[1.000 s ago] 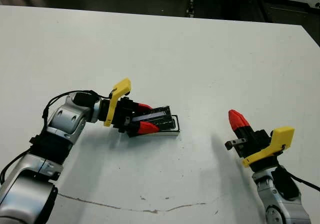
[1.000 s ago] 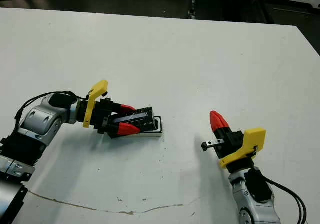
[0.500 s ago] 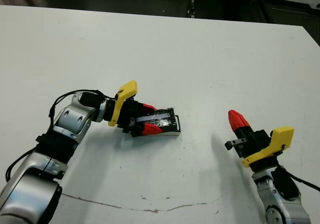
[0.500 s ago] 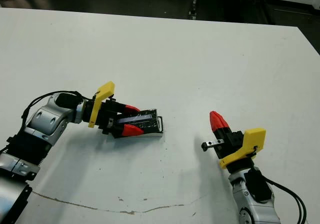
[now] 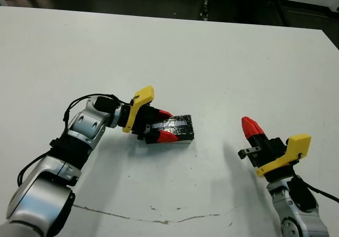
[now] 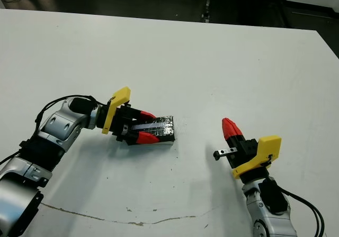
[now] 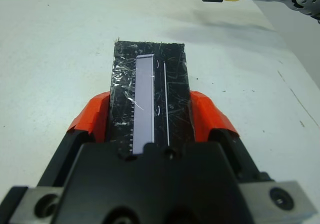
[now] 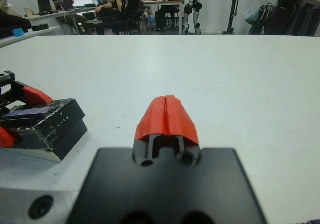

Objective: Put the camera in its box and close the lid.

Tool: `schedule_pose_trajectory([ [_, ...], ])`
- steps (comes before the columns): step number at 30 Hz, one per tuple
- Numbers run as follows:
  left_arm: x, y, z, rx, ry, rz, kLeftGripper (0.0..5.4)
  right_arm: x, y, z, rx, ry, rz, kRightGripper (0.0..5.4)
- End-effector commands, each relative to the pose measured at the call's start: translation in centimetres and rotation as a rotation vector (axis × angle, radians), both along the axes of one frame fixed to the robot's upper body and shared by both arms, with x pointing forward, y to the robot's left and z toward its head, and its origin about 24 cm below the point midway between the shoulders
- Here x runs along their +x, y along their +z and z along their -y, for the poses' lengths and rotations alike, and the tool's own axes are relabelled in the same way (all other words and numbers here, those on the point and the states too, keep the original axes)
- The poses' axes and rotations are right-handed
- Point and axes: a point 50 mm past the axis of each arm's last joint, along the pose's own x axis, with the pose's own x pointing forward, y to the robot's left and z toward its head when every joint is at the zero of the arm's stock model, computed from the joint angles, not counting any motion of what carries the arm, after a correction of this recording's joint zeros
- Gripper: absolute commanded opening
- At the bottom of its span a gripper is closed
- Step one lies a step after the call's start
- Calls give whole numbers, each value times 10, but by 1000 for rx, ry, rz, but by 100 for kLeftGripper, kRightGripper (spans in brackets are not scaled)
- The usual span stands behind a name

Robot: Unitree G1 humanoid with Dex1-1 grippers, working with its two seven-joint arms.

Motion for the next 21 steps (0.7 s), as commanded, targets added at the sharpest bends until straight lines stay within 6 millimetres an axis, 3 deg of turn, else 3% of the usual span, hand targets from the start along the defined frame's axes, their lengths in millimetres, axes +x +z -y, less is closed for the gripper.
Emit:
schedule_pose_trajectory([
  [1,-14,-23,27,13,-71,-72,316,-1,-1,4,-4,-5,-6,0],
  [21,-11,-27,27,125,-82,-37,316,-1,-1,3,-7,-10,-6,0],
])
